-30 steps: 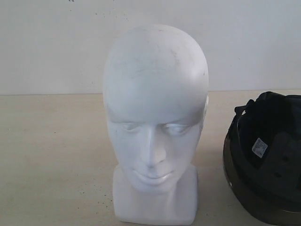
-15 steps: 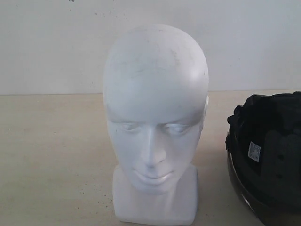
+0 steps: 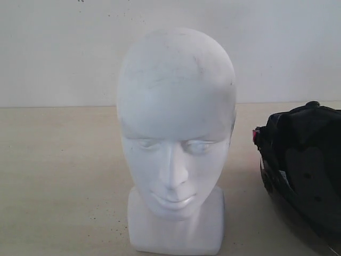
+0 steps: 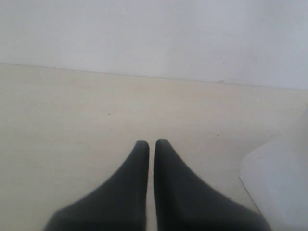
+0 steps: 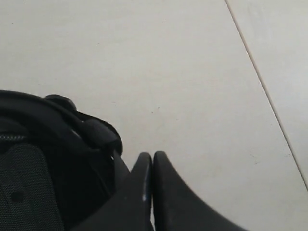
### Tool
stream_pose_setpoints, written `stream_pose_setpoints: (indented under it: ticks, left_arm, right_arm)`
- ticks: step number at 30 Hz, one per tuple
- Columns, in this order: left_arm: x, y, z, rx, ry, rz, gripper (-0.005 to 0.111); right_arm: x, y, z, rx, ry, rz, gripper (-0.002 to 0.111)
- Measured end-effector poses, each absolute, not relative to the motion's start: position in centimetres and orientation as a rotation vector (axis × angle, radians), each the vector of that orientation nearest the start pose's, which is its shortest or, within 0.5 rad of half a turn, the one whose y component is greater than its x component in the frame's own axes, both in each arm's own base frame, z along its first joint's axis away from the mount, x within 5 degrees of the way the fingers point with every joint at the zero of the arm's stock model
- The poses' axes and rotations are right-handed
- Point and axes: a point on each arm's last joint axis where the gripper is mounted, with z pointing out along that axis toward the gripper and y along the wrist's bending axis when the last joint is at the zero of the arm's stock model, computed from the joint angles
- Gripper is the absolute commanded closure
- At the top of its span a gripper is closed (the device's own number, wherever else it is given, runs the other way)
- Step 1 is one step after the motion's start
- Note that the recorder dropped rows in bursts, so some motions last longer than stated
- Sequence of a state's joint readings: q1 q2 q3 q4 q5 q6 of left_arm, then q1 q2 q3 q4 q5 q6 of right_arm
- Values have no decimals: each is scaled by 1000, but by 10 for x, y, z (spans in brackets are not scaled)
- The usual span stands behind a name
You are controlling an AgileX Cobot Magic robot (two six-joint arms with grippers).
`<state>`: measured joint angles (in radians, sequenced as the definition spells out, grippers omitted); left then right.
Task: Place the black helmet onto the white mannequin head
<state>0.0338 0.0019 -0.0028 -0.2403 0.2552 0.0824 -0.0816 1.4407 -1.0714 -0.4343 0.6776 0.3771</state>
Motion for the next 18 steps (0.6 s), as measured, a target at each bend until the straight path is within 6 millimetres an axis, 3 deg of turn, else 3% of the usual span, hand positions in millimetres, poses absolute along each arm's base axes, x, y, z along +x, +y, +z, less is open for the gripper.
stream_pose_setpoints:
  ticks: [5, 11, 18]
  left_arm:
    - [55, -4, 192, -115, 1729, -138, 102]
    - [55, -4, 192, -115, 1729, -138, 102]
    - [55, -4, 192, -115, 1729, -138, 102]
  right_arm:
    - [296, -48, 288, 202, 2512, -366, 108]
    - [287, -37, 283, -5, 2651, -263, 108]
    - [255, -13, 319, -240, 2591, -208, 108]
